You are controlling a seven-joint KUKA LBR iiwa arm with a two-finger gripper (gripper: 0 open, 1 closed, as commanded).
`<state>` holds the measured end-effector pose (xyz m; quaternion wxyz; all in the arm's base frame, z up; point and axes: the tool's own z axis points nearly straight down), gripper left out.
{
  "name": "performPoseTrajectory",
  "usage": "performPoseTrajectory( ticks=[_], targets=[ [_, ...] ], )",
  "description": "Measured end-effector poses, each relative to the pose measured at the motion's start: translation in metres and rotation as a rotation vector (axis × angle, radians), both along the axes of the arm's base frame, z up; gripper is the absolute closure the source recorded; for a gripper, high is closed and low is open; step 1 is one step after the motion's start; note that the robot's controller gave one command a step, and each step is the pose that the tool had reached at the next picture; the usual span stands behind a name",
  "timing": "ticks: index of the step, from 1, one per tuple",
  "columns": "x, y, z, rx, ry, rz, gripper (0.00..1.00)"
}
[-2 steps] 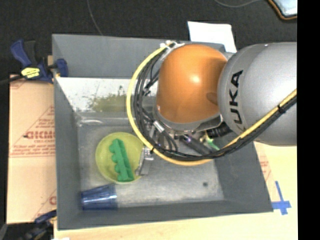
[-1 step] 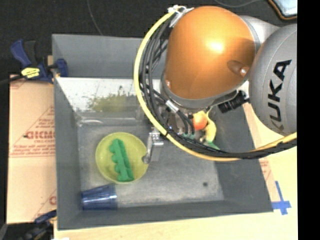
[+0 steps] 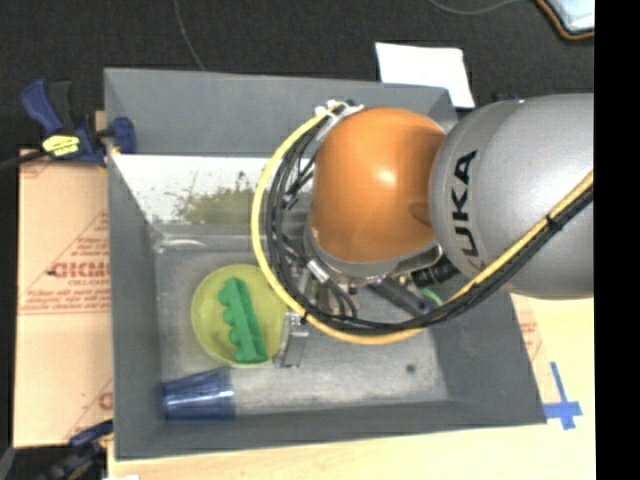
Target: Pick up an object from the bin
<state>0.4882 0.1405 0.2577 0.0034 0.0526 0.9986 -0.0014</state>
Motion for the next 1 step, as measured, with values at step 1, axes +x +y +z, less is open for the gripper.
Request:
performPoseTrajectory(
  ticks=[1],
  targets=[
    [0.0079, -0.0006, 0.1174, 0.005, -0.024, 0.036, 0.0]
  ],
)
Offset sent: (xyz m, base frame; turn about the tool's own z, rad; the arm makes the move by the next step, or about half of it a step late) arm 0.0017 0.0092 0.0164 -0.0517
